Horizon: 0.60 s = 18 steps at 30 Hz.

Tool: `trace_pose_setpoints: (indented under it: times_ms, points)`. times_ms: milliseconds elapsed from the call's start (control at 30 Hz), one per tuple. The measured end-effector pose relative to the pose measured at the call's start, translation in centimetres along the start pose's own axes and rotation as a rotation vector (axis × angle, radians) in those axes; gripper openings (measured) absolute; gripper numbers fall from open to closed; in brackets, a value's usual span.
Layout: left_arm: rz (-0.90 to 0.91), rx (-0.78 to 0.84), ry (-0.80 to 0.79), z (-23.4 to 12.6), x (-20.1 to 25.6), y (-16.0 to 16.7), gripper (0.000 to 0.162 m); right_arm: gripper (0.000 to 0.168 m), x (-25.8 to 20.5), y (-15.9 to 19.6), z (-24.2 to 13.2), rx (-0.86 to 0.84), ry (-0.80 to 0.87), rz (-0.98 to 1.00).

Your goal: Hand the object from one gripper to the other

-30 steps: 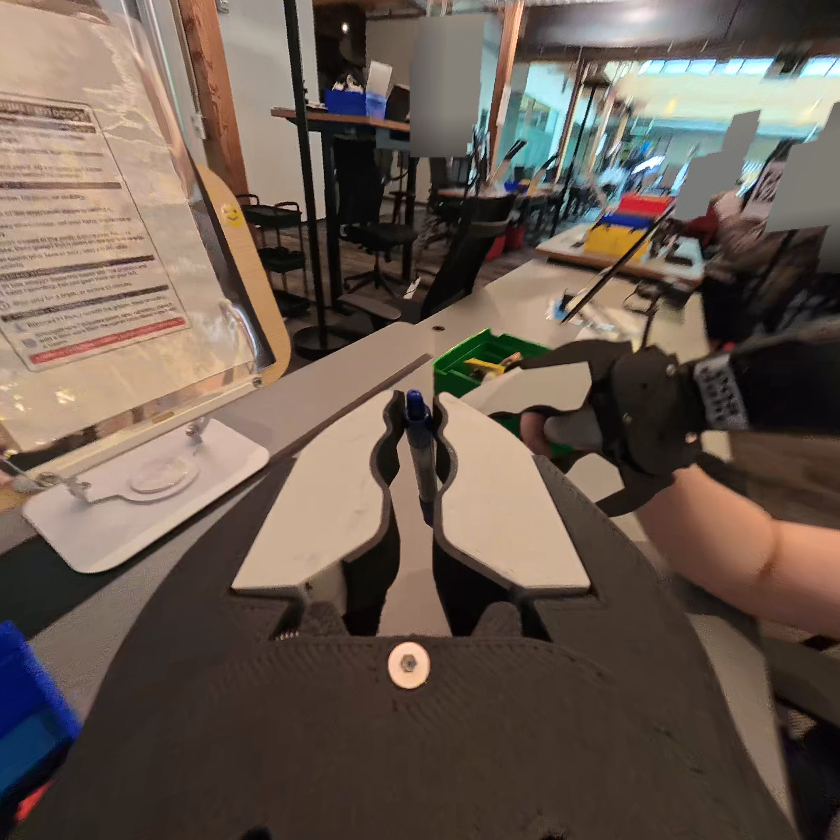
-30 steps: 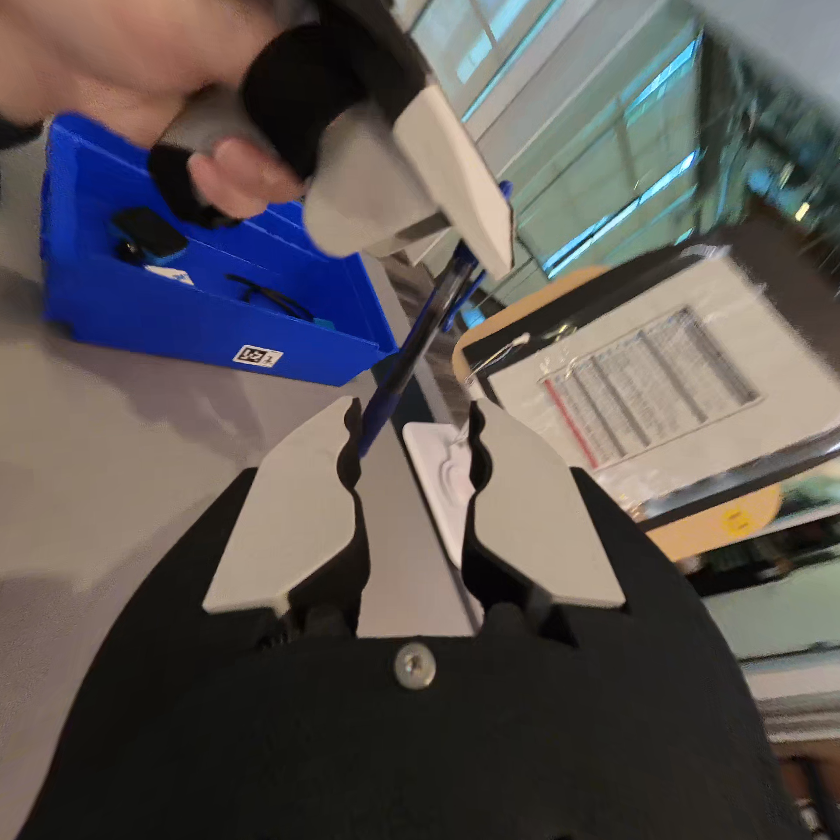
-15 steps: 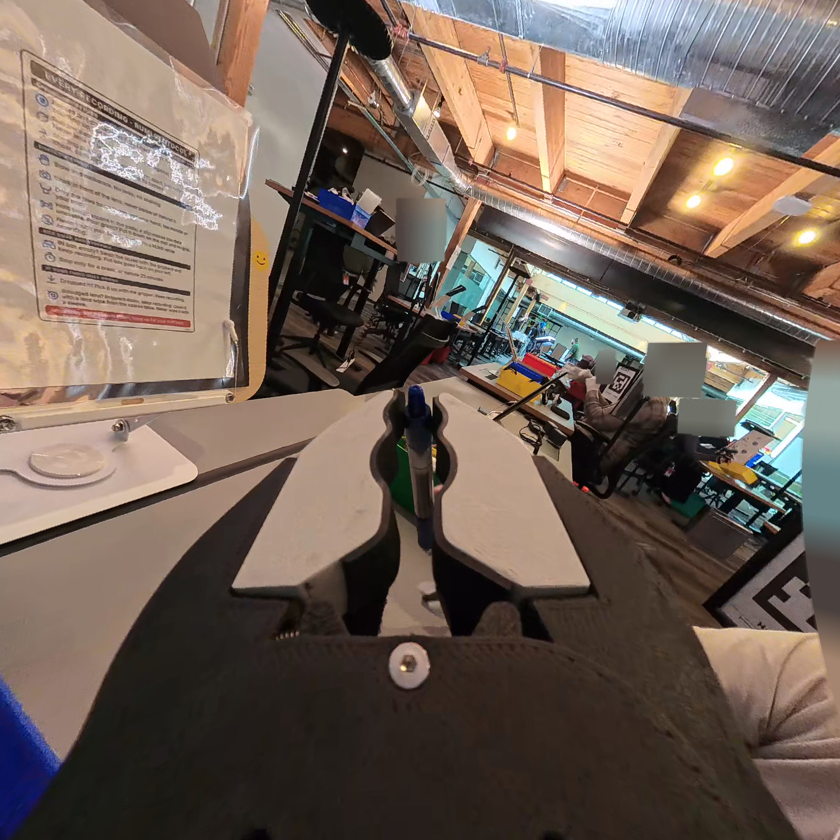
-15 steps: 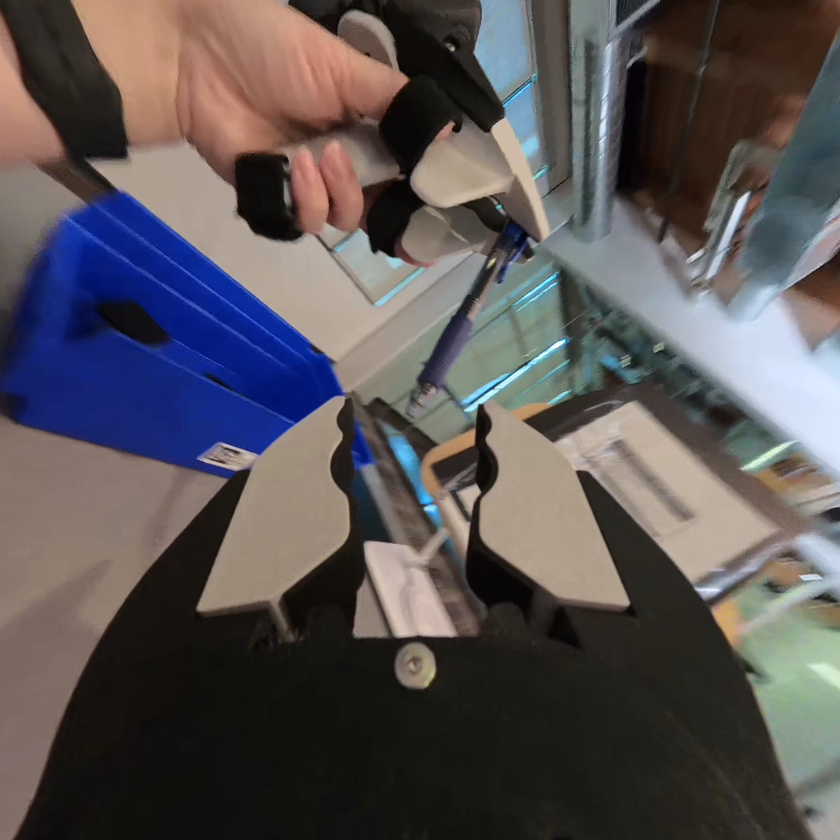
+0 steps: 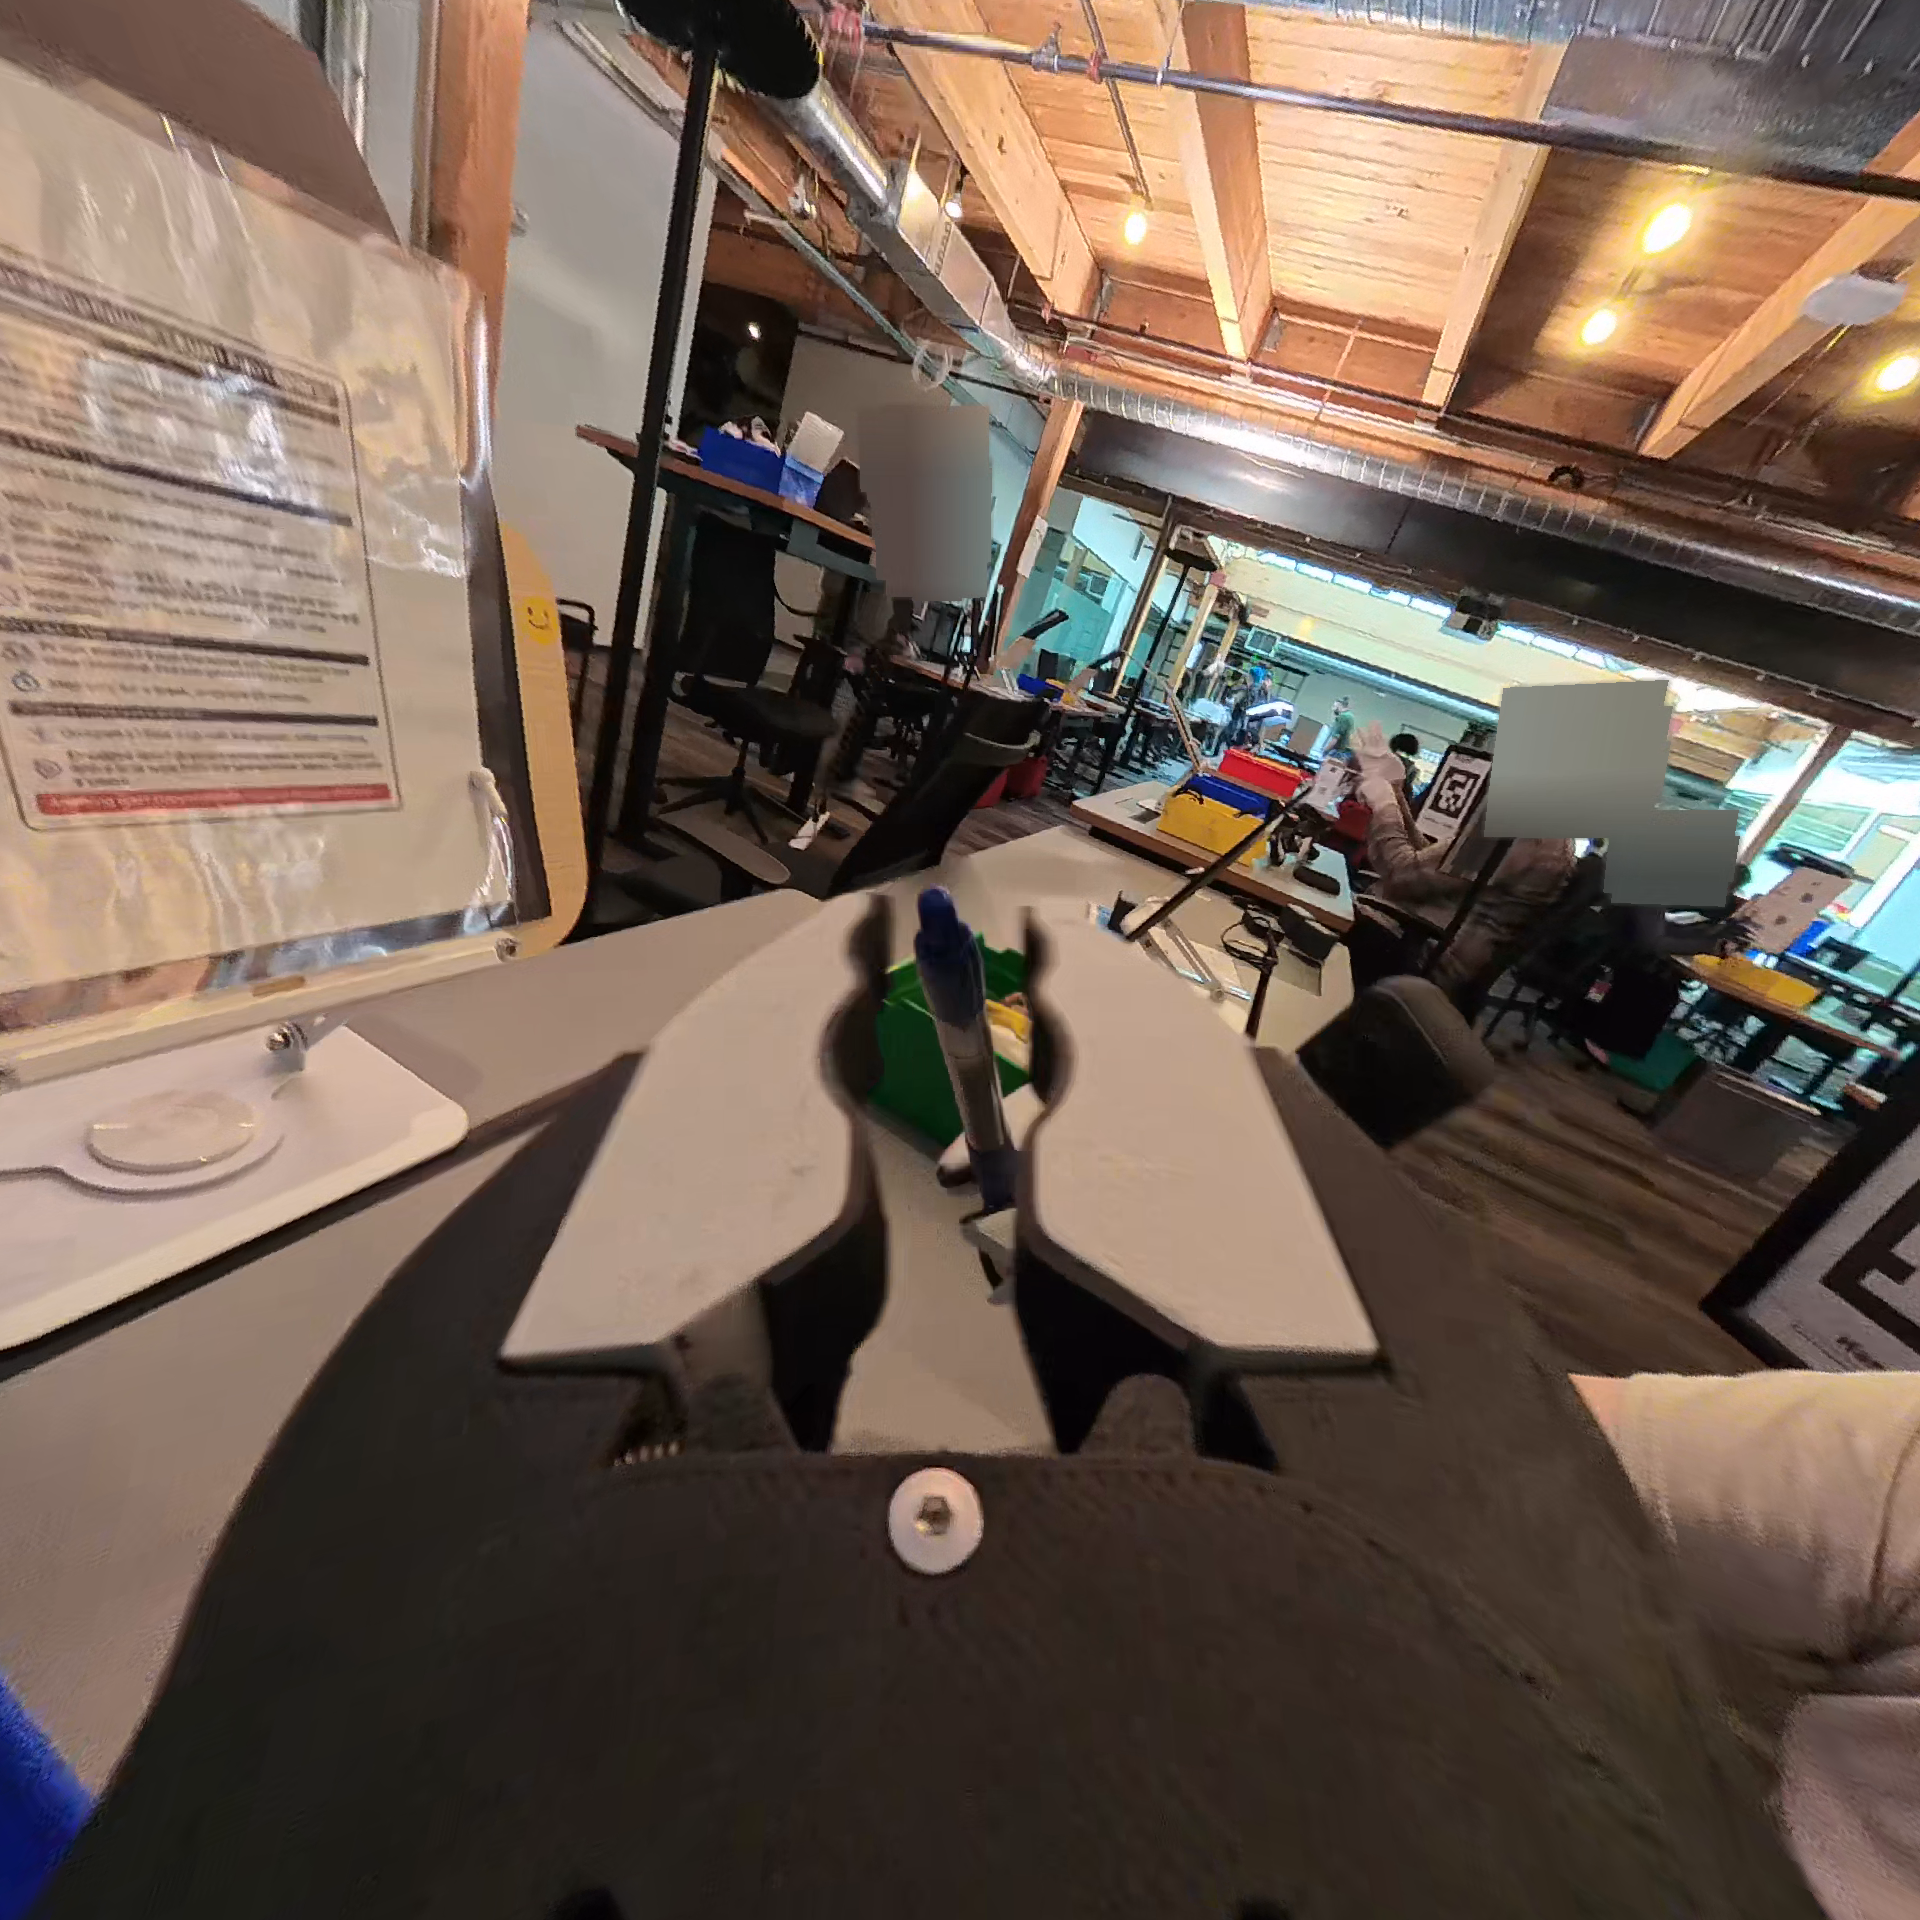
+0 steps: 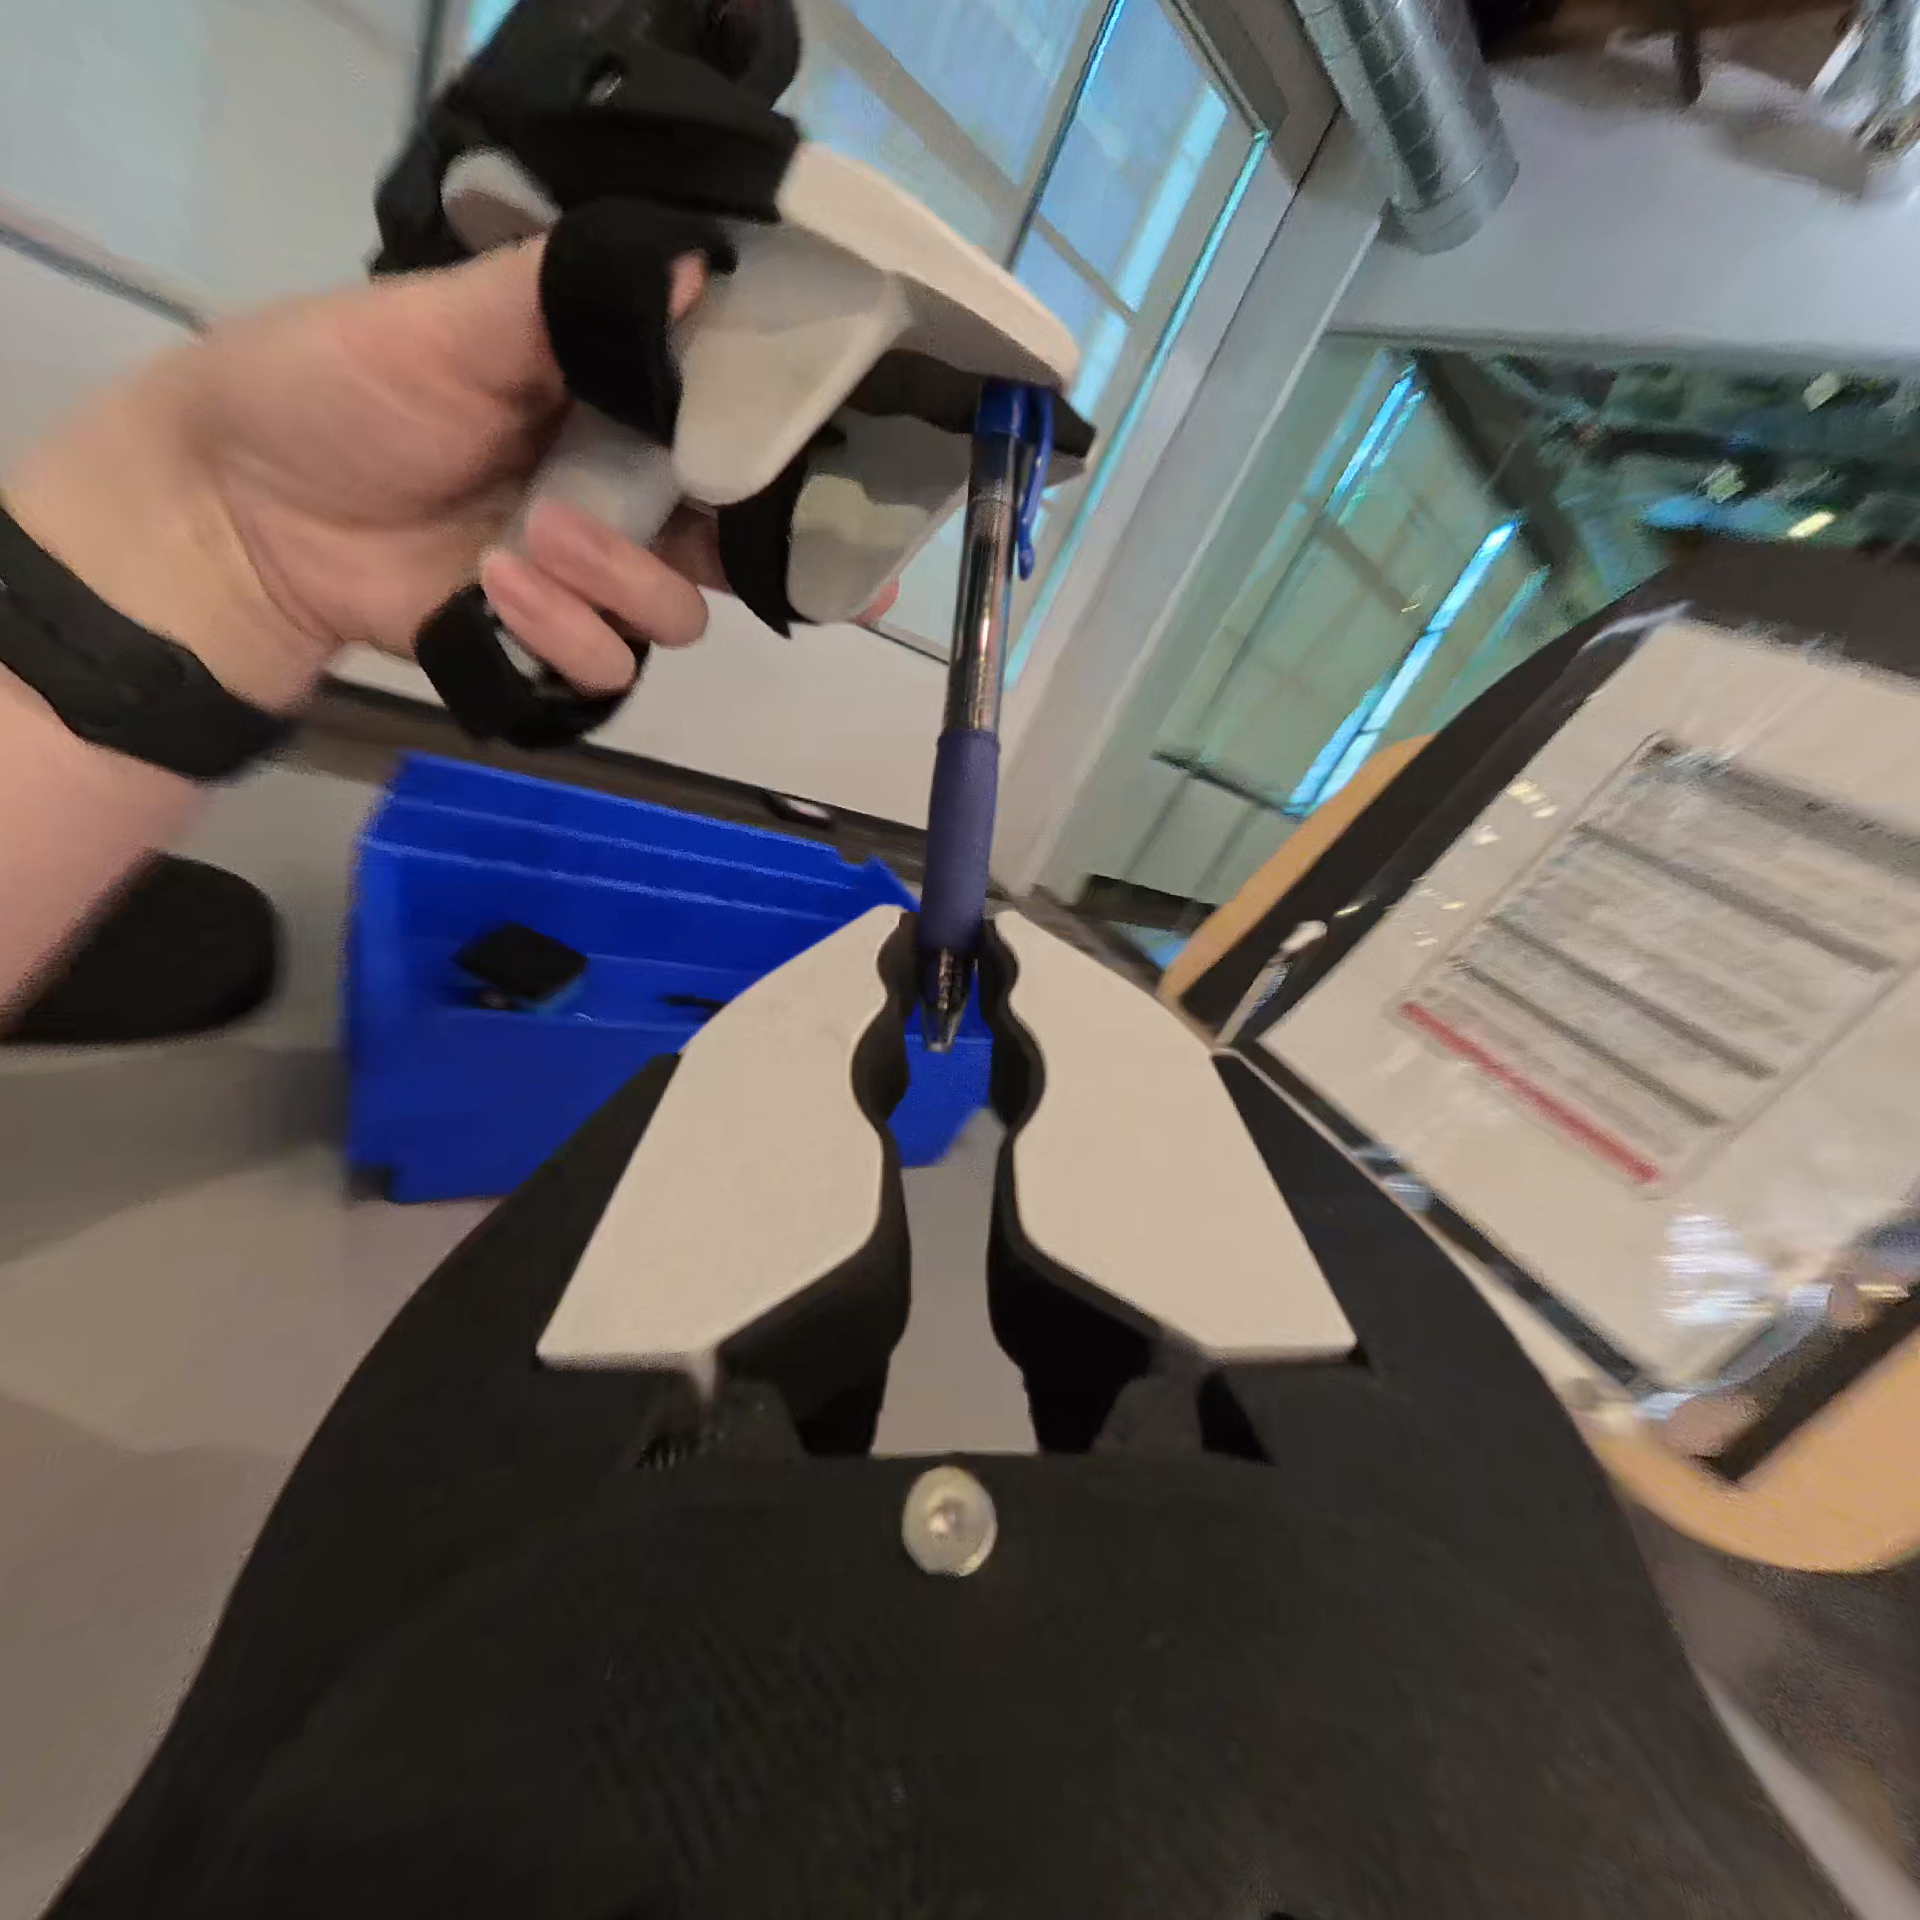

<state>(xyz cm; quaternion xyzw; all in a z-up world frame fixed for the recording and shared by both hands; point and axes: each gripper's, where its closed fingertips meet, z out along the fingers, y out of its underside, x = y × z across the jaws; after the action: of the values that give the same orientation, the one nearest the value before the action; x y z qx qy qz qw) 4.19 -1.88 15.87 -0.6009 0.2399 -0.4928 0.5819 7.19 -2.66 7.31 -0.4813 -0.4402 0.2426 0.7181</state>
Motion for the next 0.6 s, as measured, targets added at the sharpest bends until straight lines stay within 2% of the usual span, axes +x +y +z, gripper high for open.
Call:
trace_pose_setpoints:
  times_ms: [33,67,200,267,400,533,600]
  points:
    - [0.014,0.024,-0.003,-0.1,0.1,-0.4,0.044,0.011,-0.1,-0.2,-0.1,0.020,-0.052,0.107]
    - [0.026,0.041,0.003,-0.2,0.3,-0.7,0.054,0.011,-0.2,-0.6,-0.2,0.047,-0.113,0.226]
    - [0.075,0.022,0.119,-0.2,1.9,-0.2,0.054,0.012,0.5,-2.4,-0.9,0.168,-0.321,0.736]
    - [0.158,0.015,0.101,0.1,1.8,0.1,0.055,0.011,1.3,-3.0,-1.4,0.232,-0.418,1.000]
    - [0.584,0.024,-0.158,1.1,0.4,0.3,0.071,0.011,3.4,-3.2,-2.2,0.342,-0.530,1.461]
    - [1.026,-0.098,-0.454,2.0,-1.6,1.7,0.070,0.011,3.2,-2.9,-2.3,0.279,-0.613,1.623]
    - [1.162,-0.131,-0.502,2.8,-2.2,2.5,0.069,0.012,2.8,-2.9,-2.2,0.235,-0.617,1.656]
